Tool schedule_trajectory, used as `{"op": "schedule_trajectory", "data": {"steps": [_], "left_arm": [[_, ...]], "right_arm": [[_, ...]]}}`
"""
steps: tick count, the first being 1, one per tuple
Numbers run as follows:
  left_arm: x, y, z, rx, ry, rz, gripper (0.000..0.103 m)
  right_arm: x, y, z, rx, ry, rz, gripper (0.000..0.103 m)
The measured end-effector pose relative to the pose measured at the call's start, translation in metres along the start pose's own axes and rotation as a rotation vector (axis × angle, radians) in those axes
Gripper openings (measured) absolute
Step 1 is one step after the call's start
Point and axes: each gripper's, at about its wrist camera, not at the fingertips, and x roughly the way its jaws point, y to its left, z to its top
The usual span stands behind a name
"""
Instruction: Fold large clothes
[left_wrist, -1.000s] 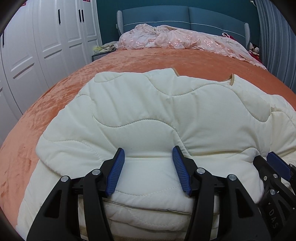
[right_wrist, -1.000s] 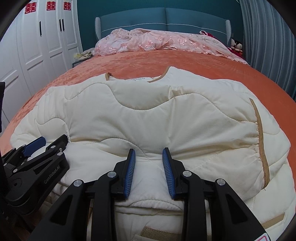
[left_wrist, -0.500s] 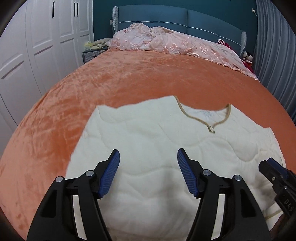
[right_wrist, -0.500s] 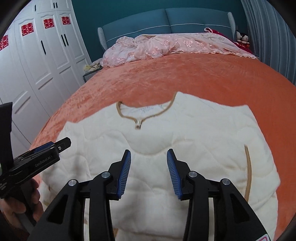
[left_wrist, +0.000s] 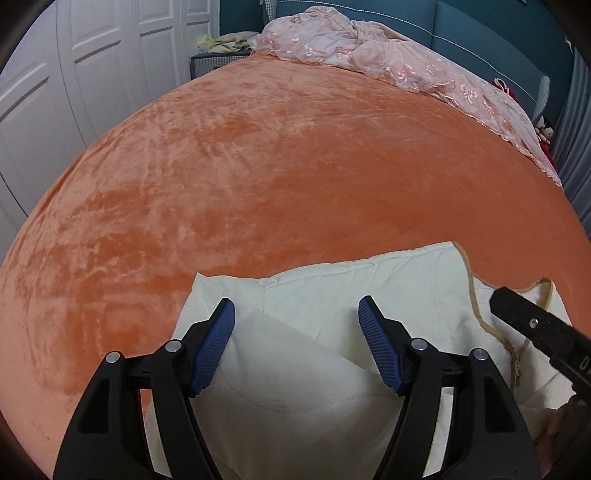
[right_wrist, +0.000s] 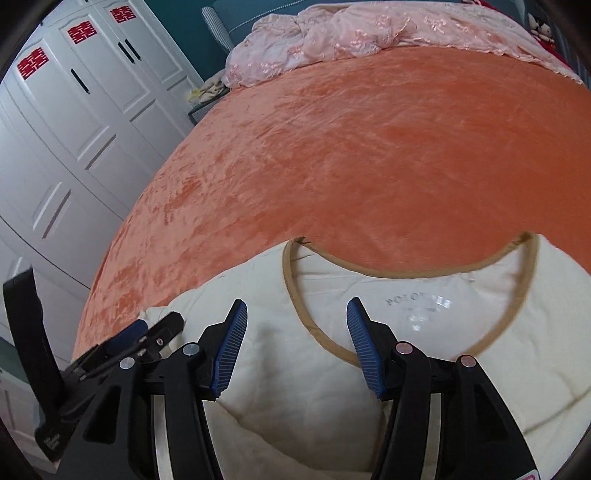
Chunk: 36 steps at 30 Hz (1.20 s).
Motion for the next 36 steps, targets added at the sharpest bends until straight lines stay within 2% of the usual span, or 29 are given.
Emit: {"op": "schedule_trajectory", "data": {"steps": [2, 4, 6, 10, 16, 18, 20, 22, 24, 26, 29, 31, 34, 36], "left_arm": [[0.009, 0.004, -0.009, -0.010, -0.011, -0.003, 0.068], [0.010, 0.004, -0.017, 0.000, -0.054, -0.001, 0.070], [0.009, 0.003, -0.022, 0.002, -0.084, -0.003, 0.072], [0.008, 0.007, -0.024, -0.022, -0.109, -0.022, 0.072], [0.012, -0.004, -0.026, 0.022, -0.122, 0.035, 0.073], [0.015, -0.006, -0.026, 0.037, -0.116, 0.048, 0.077], [0.017, -0.008, -0.026, 0.051, -0.113, 0.061, 0.079], [0.018, -0.008, -0.026, 0.054, -0.111, 0.069, 0.079], [0.018, -0.008, -0.026, 0.055, -0.111, 0.072, 0.079], [0.018, -0.008, -0.025, 0.055, -0.110, 0.071, 0.079], [0.015, -0.012, -0.023, 0.067, -0.091, 0.077, 0.080], [0.002, -0.018, -0.019, 0.088, -0.084, 0.072, 0.079], [-0.031, -0.045, -0.019, 0.130, -0.136, -0.006, 0.079], [-0.045, -0.077, -0.017, 0.170, -0.133, -0.083, 0.079]], "right_arm": [[0.021, 0.000, 0.004, 0.028, 0.042, 0.024, 0.056], [0.037, 0.002, 0.001, 0.023, 0.070, 0.025, 0.044], [0.042, 0.009, -0.004, -0.033, 0.061, 0.030, 0.003], [0.021, 0.004, -0.010, -0.027, -0.080, 0.023, 0.001], [0.044, -0.003, -0.019, -0.028, -0.053, -0.065, 0.000], [0.044, -0.001, -0.020, -0.034, -0.059, -0.074, 0.000], [0.030, -0.002, -0.021, -0.020, -0.114, -0.076, 0.001], [0.002, -0.012, -0.023, 0.037, -0.212, -0.085, 0.004], [-0.032, -0.033, -0.026, 0.111, -0.288, -0.098, 0.009], [-0.063, -0.063, -0.029, 0.166, -0.317, -0.127, 0.012], [-0.096, -0.114, -0.037, 0.209, -0.298, -0.230, 0.019], [-0.109, -0.148, -0.044, 0.257, -0.271, -0.252, 0.021], [-0.123, -0.184, -0.053, 0.315, -0.266, -0.263, 0.021], [-0.124, -0.195, -0.056, 0.333, -0.254, -0.269, 0.019]]}}
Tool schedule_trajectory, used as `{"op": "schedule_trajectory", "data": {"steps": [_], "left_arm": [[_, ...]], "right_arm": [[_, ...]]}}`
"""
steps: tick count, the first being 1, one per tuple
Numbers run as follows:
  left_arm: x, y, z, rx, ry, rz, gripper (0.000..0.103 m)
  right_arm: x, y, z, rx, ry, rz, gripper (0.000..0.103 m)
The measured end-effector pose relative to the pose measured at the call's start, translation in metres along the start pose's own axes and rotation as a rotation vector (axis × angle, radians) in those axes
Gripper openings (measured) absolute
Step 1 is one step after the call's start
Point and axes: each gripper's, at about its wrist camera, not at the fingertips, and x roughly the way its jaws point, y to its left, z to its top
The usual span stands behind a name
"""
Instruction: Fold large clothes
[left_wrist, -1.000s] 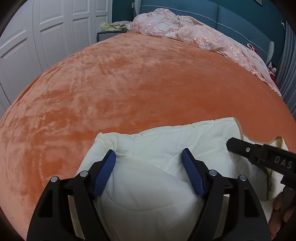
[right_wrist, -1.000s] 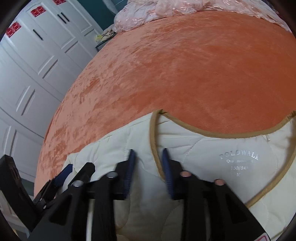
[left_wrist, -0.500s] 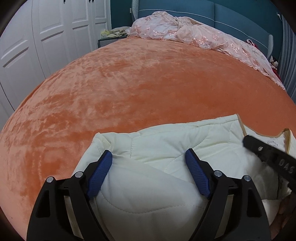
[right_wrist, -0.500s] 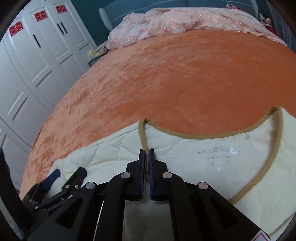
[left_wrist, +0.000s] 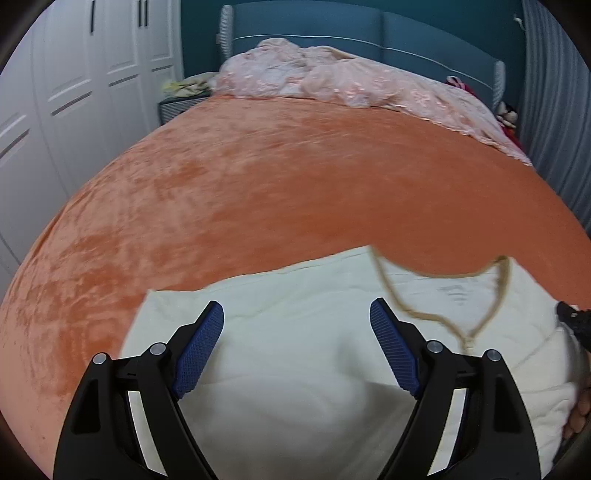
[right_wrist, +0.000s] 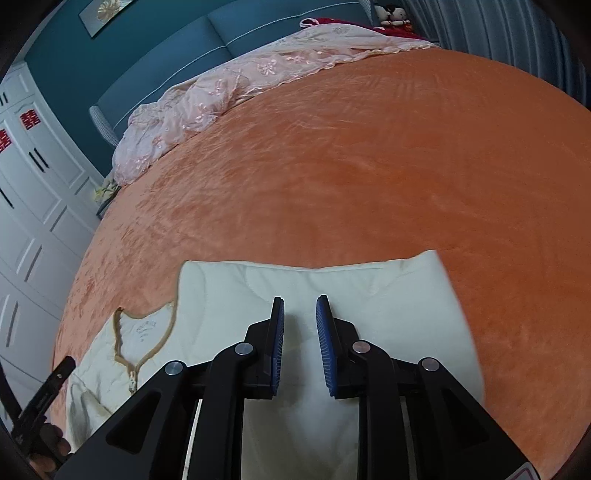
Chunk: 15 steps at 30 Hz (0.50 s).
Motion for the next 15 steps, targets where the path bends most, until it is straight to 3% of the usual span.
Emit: {"op": "schedule_trajectory", "data": {"steps": [4, 7, 10, 11, 12, 15], "left_arm": [[0.008, -0.072, 0.016, 0.060, 0.073, -0.173, 0.082], [0.025, -0.116, 0.023, 0.095, 0.113, -0.211, 0.084], [0.049, -0.151, 0.021, 0.127, 0.186, -0.221, 0.083], [0.056, -0.158, 0.018, 0.133, 0.207, -0.211, 0.078], [0.063, -0.164, 0.015, 0.150, 0.220, -0.188, 0.073], [0.080, -0.172, 0.002, 0.204, 0.236, -0.110, 0.073]], "right_arm": [[0.002, -0.011, 0.001, 0.016, 0.022, 0.020, 0.019], [0.004, -0.012, 0.000, -0.036, 0.030, 0.001, 0.012], [0.008, -0.020, -0.003, -0.048, 0.036, 0.004, 0.008], [0.009, -0.023, -0.005, -0.043, 0.038, 0.008, 0.006], [0.012, -0.026, -0.005, -0.036, 0.040, 0.016, 0.006], [0.016, -0.030, -0.008, -0.020, 0.029, 0.032, 0.004]]}}
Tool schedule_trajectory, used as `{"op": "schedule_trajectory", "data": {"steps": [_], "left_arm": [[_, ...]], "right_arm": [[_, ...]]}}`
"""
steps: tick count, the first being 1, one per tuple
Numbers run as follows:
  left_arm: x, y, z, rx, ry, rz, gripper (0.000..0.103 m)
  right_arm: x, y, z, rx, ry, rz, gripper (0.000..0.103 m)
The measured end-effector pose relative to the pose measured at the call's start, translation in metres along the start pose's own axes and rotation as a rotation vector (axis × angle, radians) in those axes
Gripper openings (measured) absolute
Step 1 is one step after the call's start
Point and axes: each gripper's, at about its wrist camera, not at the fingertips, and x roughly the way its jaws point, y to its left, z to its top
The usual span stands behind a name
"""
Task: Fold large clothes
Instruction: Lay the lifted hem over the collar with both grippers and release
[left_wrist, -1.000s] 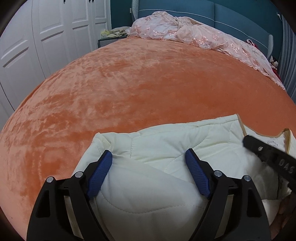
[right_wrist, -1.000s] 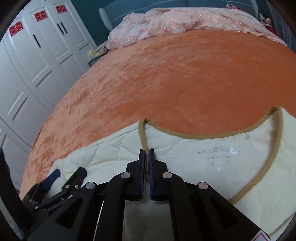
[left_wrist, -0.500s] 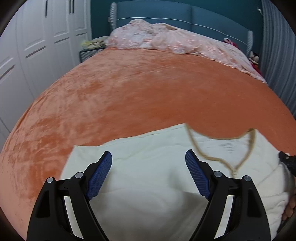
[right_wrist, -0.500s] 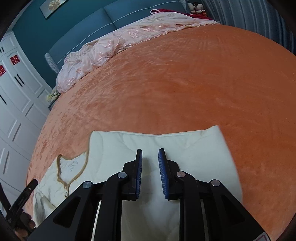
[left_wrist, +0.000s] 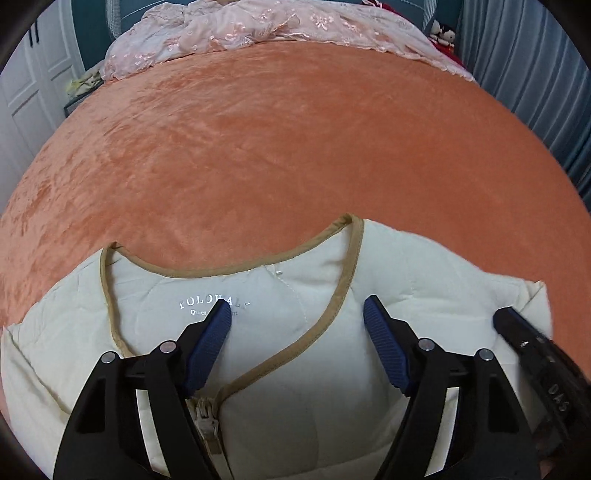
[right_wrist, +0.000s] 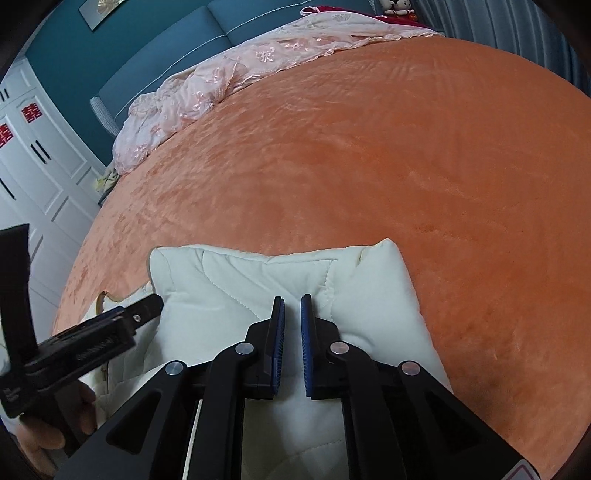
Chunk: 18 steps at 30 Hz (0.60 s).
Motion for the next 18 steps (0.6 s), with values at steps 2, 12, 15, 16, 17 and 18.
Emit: {"op": "schedule_trajectory", "data": {"steps": [2, 12, 15, 16, 17, 18], "left_arm": [[0.004, 0.006, -0.005, -0.029, -0.013, 0.004, 0.074], [-0.047, 0.049, -0.012, -0.161, -0.178, 0.042, 0.071], [-0.073, 0.086, -0.018, -0.139, -0.192, 0.062, 0.071], [-0.075, 0.098, -0.021, -0.129, -0.173, 0.057, 0.071], [-0.074, 0.108, -0.023, -0.124, -0.143, 0.043, 0.071], [-0.072, 0.117, -0.026, -0.126, -0.114, 0.038, 0.071]], "right_arm": [[0.002, -0.001, -0.003, -0.002, -0.013, -0.009, 0.001], [-0.047, 0.000, 0.003, 0.067, -0.222, -0.140, 0.014], [-0.072, 0.034, 0.013, -0.020, -0.228, -0.048, 0.014], [-0.071, 0.051, 0.016, -0.061, -0.192, -0.006, 0.014], [-0.065, 0.071, 0.017, -0.113, -0.126, 0.039, 0.014], [-0.052, 0.092, 0.015, -0.162, -0.037, 0.093, 0.015]]}}
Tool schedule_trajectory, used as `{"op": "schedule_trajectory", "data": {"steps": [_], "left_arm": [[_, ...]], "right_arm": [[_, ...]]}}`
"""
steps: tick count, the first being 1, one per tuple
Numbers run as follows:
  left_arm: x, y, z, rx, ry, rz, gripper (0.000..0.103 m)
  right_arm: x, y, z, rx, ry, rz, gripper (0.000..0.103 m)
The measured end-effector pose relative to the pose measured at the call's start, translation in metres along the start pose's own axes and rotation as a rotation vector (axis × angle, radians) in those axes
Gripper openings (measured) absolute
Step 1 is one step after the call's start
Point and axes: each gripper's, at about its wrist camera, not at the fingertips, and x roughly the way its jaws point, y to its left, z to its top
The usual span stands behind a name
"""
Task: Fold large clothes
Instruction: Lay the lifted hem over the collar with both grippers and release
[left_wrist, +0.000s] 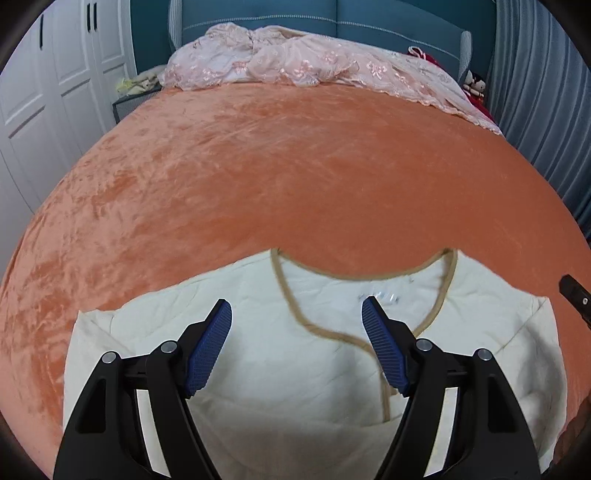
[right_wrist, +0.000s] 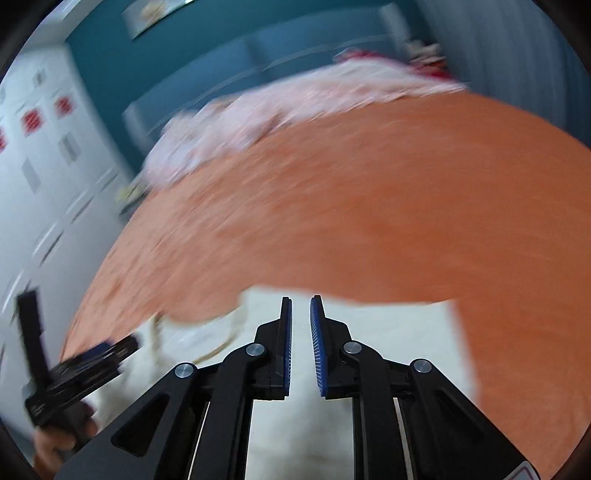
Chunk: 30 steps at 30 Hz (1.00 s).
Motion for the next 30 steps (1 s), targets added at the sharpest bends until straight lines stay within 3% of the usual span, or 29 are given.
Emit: {"op": "schedule_trajectory", "data": {"steps": [2, 7, 9, 12, 17, 22, 30], "left_arm": [[0.005, 0.009, -0.007, 0.013, 0.047, 0.009, 0.070], [0.025, -0.002, -0.029, 0.099, 0.106, 0.022, 0.071], [0.033, -0.005, -0.037, 0.128, 0.088, 0.048, 0.078], [0.041, -0.002, -0.041, 0.094, 0.050, 0.059, 0.087], [0.046, -0.001, -0.040, 0.065, 0.015, 0.076, 0.091], [0.050, 0.001, -0.041, 0.044, -0.021, 0.092, 0.094], [0.051, 0.006, -0.043, 0.015, -0.062, 0.102, 0.094]], "right_arm": [[0.030, 0.032, -0.007, -0.045, 0.124, 0.103, 0.015], [0.096, 0.070, -0.043, -0.181, 0.298, 0.039, 0.014], [0.099, 0.070, -0.053, -0.224, 0.245, 0.023, 0.007], [0.105, 0.059, -0.054, -0.163, 0.228, 0.046, 0.001], [0.116, 0.049, -0.053, -0.085, 0.176, 0.060, 0.000], [0.124, 0.057, -0.050, -0.112, 0.127, -0.005, 0.000], [0.125, 0.057, -0.051, -0.121, 0.076, -0.039, 0.000]]}}
